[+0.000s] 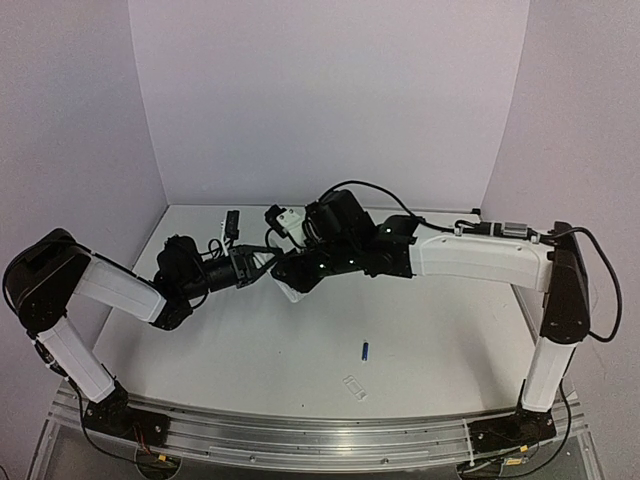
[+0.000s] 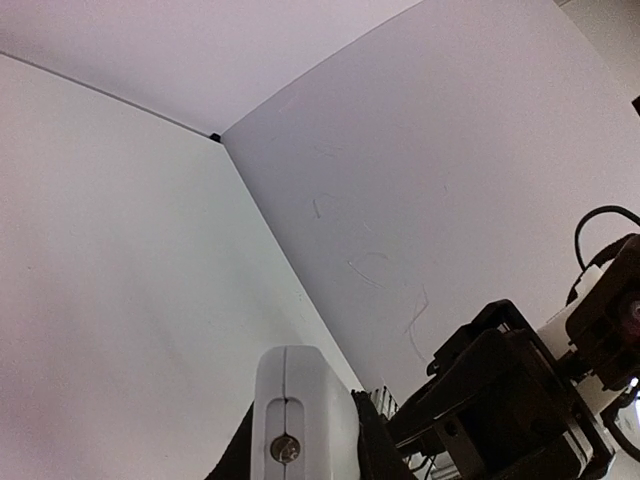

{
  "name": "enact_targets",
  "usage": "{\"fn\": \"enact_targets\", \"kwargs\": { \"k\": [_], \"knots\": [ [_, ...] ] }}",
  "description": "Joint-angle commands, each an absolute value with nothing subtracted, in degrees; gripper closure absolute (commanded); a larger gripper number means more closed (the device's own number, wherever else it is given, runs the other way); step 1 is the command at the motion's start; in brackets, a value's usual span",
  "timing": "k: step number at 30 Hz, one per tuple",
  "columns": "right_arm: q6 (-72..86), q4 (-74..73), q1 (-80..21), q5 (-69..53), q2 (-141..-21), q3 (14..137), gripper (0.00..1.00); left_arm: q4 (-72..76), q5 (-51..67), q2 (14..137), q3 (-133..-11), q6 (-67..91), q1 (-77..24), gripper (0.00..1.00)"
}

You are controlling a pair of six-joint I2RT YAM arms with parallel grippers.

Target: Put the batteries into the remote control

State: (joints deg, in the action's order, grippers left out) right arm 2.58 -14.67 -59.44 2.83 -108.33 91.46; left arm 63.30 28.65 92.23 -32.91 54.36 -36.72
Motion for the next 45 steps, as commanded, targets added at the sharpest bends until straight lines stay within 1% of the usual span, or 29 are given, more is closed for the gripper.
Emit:
{"fn": "enact_targets", "kwargs": {
  "k": [1, 8, 12, 17, 25, 31, 40, 45],
  "knots": [
    [0.54, -17.79, -58.51, -2.06, -102.55, 89.67, 0.68, 70.09, 35.09, 91.09, -33.44, 55.72, -37.87, 1.00],
    [-2.93, -24.12, -56.57, -4.60, -100.10, 88.71, 0.66, 68.78, 36.04, 91.10, -33.66, 56.09, -37.31, 1.00],
    [-3.26, -25.88, -56.52, -4.26, -99.21, 87.91, 0.67, 68.58, 35.86, 90.96, -33.66, 56.47, -37.07, 1.00],
    [-5.57, -27.97, -56.53, -7.17, -99.22, 87.14, 0.68, 67.88, 36.15, 91.16, -34.12, 57.20, -36.87, 1.00],
    [-8.10, -28.74, -56.53, -7.25, -98.76, 86.29, 0.67, 68.25, 37.24, 92.60, -34.99, 59.03, -36.52, 1.00],
    [-7.71, -28.65, -56.51, -3.18, -101.24, 88.21, 0.67, 69.57, 38.92, 94.14, -35.92, 59.84, -36.46, 1.00],
    [-6.34, -28.64, -56.55, -6.54, -102.78, 89.75, 0.63, 70.84, 40.12, 96.54, -37.52, 60.97, -36.39, 1.00],
    [-6.80, -28.66, -56.54, -4.97, -103.18, 89.67, 0.63, 70.93, 40.21, 96.15, -37.62, 61.13, -36.30, 1.00]
  ]
}}
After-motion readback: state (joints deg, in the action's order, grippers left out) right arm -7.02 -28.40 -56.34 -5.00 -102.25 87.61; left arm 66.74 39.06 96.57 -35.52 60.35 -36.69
